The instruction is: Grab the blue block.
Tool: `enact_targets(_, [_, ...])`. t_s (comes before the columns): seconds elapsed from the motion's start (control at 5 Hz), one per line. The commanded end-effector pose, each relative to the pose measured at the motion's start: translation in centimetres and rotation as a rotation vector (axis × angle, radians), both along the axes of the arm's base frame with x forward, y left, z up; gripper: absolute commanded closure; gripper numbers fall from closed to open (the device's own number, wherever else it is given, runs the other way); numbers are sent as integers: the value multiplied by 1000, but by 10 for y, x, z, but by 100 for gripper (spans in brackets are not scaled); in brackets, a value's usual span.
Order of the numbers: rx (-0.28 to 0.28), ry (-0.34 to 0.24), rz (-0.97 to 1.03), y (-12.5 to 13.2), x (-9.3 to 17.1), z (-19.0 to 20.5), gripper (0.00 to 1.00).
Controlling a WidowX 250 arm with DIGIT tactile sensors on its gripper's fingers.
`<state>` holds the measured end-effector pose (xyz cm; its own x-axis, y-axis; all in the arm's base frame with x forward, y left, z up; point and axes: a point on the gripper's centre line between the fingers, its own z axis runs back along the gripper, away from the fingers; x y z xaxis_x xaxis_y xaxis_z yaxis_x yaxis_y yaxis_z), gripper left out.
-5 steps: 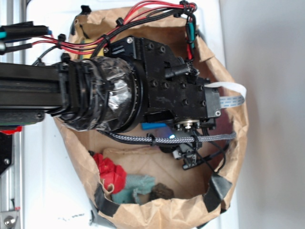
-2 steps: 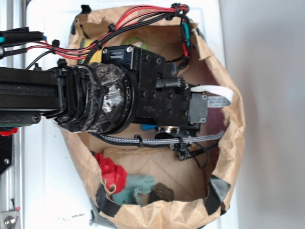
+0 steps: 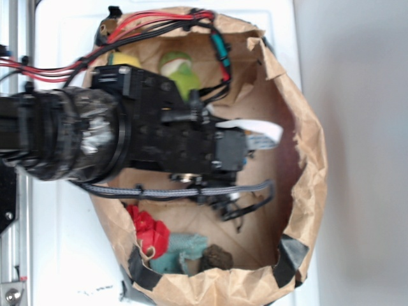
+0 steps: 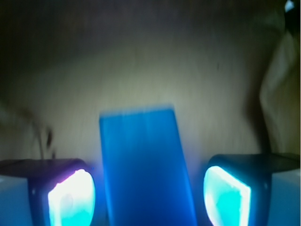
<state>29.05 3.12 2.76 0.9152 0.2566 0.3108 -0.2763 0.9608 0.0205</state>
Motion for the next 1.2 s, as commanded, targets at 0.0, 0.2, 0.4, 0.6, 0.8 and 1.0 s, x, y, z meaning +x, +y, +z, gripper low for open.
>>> enact_targets(0.0, [8, -19, -53, 1, -14, 10, 0])
enact_targets(0.2, [7, -11, -55, 1, -8, 12, 0])
enact_targets(0.4, [14, -15, -52, 1, -3, 12, 0])
enact_targets(0.6, [31, -15, -52, 1, -2, 11, 0])
enact_targets(0.8, [39, -24, -32, 3, -2, 15, 100])
enact_targets(1.0, [29, -29, -22, 1, -2, 12, 100])
